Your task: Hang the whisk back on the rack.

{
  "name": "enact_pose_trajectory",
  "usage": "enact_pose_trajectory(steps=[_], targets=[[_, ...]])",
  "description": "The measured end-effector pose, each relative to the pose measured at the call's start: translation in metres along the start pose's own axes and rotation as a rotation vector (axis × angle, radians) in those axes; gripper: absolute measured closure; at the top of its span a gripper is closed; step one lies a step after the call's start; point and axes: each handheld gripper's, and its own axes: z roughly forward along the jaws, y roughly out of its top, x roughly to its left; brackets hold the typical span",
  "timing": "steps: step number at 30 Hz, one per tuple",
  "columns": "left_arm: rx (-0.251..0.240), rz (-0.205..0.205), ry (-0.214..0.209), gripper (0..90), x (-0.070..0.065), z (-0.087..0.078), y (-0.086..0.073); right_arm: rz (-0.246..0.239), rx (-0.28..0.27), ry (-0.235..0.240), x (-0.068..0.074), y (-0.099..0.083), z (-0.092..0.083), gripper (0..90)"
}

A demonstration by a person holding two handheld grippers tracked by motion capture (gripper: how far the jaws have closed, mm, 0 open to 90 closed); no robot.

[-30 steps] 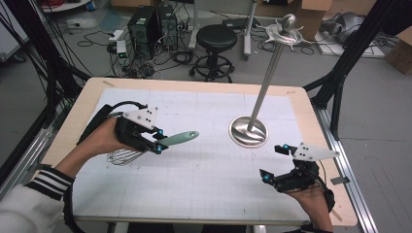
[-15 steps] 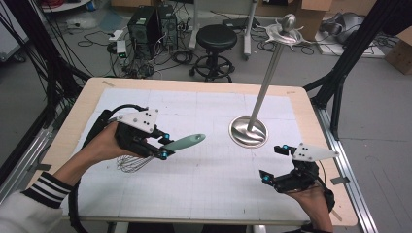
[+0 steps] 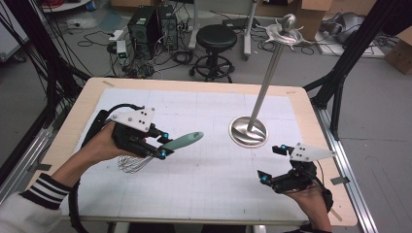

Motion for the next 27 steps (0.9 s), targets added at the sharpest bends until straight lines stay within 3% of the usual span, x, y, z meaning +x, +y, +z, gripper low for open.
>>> enact_pose_trajectory(steps=[15, 27], targets=[[-0.044, 0.009, -0.006, 69.5, -0.002, -0.003, -0.003, -0.062, 0.01, 0.068, 0.005, 0.016, 0.006, 0.6], [-0.053, 0.015, -0.017, 69.5, -0.003, -0.001, -0.002, -0.166, 0.021, 0.191, 0.017, 0.052, 0.015, 0.6]])
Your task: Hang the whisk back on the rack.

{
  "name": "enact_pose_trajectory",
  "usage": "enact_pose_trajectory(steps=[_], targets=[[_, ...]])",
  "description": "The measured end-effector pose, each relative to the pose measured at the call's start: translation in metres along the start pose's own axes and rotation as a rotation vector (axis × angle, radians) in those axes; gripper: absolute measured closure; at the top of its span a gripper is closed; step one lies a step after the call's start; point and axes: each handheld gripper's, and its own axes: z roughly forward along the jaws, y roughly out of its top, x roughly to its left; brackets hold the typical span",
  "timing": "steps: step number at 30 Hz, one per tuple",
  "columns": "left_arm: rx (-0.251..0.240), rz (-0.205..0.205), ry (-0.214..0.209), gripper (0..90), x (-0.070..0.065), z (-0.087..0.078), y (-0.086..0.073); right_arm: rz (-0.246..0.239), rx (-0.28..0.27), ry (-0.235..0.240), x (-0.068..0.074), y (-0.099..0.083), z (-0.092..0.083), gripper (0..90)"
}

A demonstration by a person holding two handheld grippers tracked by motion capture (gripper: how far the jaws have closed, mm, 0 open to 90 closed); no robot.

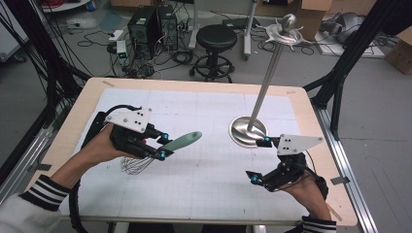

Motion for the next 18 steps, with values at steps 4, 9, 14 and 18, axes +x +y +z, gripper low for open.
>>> enact_pose_trajectory(steps=[4, 9, 14, 18], targets=[[-0.007, 0.003, -0.006, 69.5, 0.0, 0.001, 0.0, -0.031, -0.011, 0.034, 0.002, 0.012, 0.005, 0.6], [-0.01, 0.005, -0.012, 69.4, -0.001, 0.004, 0.001, -0.064, 0.0, 0.089, 0.003, 0.027, 0.013, 0.6], [-0.019, 0.009, -0.025, 69.5, -0.002, 0.006, 0.002, -0.099, 0.021, 0.13, 0.003, 0.044, 0.023, 0.6], [-0.022, 0.009, -0.027, 69.5, -0.002, 0.007, 0.002, -0.109, 0.026, 0.164, 0.004, 0.054, 0.029, 0.6]])
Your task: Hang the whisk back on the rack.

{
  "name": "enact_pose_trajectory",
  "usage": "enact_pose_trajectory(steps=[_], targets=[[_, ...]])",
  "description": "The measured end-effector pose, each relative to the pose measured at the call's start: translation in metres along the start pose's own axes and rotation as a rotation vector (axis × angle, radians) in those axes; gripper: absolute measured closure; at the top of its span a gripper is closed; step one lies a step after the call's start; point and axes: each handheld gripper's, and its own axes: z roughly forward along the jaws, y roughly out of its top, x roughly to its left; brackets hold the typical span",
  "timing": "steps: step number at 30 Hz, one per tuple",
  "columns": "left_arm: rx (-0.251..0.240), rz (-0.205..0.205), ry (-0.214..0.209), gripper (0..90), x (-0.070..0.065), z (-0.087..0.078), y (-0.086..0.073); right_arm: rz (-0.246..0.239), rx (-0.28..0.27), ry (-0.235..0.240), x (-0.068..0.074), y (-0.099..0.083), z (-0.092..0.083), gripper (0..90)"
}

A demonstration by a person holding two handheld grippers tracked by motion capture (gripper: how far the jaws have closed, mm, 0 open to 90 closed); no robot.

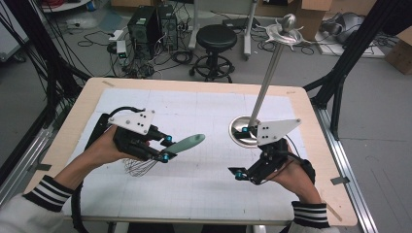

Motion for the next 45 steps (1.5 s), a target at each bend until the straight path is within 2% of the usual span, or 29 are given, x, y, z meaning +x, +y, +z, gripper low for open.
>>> enact_pose_trajectory(steps=[9, 13, 22, 27, 29, 35, 37, 38, 45], targets=[[-0.042, 0.005, -0.019, 69.5, -0.002, 0.0, 0.0, -0.046, -0.016, 0.045, -0.001, 0.021, 0.01, 0.6], [-0.055, 0.009, -0.029, 69.5, -0.002, 0.001, 0.001, -0.057, -0.047, 0.06, -0.001, 0.029, 0.015, 0.7], [-0.084, 0.019, -0.045, 69.5, -0.006, 0.002, 0.002, -0.103, -0.068, 0.149, 0.004, 0.048, 0.031, 0.7], [-0.092, 0.03, -0.052, 69.5, -0.007, 0.002, 0.003, -0.108, -0.097, 0.17, 0.005, 0.056, 0.038, 1.0], [-0.098, 0.028, -0.056, 69.5, -0.008, 0.002, 0.003, -0.113, -0.102, 0.187, 0.007, 0.058, 0.04, 5.3], [-0.109, 0.033, -0.065, 69.5, -0.01, 0.003, 0.003, -0.122, -0.13, 0.212, 0.008, 0.064, 0.048, 5.8], [-0.114, 0.035, -0.065, 69.5, -0.01, 0.002, 0.004, -0.125, -0.134, 0.217, 0.008, 0.065, 0.051, 10.0], [-0.12, 0.038, -0.064, 69.5, -0.01, 0.002, 0.004, -0.126, -0.138, 0.225, 0.008, 0.066, 0.051, 16.0], [-0.131, 0.044, -0.065, 69.5, -0.01, 0.002, 0.004, -0.126, -0.161, 0.236, 0.009, 0.069, 0.055, 21.4]])
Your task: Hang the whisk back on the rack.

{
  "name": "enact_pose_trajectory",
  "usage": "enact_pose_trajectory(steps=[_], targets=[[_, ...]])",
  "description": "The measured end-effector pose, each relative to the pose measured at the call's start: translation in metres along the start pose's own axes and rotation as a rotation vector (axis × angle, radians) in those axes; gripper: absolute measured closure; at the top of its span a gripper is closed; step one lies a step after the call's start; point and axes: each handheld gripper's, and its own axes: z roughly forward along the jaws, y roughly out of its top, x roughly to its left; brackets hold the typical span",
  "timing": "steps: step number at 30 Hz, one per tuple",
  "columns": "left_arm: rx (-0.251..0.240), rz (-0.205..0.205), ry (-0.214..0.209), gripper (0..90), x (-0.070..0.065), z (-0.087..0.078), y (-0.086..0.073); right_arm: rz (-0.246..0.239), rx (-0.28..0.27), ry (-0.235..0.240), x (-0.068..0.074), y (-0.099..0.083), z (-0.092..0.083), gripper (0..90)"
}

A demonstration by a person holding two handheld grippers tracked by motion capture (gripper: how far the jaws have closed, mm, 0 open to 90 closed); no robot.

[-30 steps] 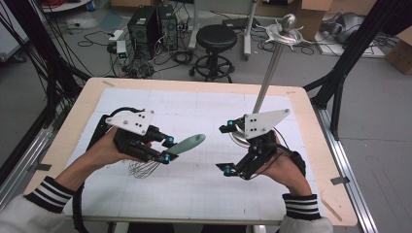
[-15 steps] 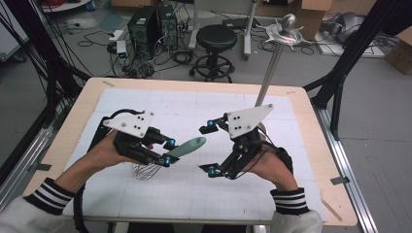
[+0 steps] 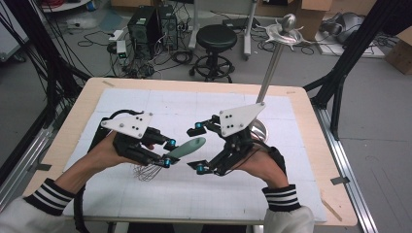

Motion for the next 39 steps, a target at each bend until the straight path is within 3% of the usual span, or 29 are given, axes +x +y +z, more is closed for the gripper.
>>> enact_pose_trajectory(steps=[10, 27, 36, 39], targets=[[-0.027, 0.007, -0.004, 69.5, -0.0012, -0.0013, 0.0008, -0.009, -0.023, 0.024, 0.0001, 0.0022, 0.0029, 38.9], [-0.06, 0.003, -0.026, 69.5, -0.0009, -0.002, 0.0017, -0.063, -0.068, 0.012, 0.0037, 0.0064, 0.0042, 64.0], [-0.06, 0.003, -0.02, 69.3, -0.0014, -0.0005, 0.0016, -0.113, -0.062, -0.024, 0.0073, 0.0086, 0.0039, 65.8], [-0.055, 0.002, -0.021, 69.2, -0.001, 0.0001, 0.0014, -0.106, -0.061, -0.024, 0.0071, 0.0089, 0.0041, 65.9]])
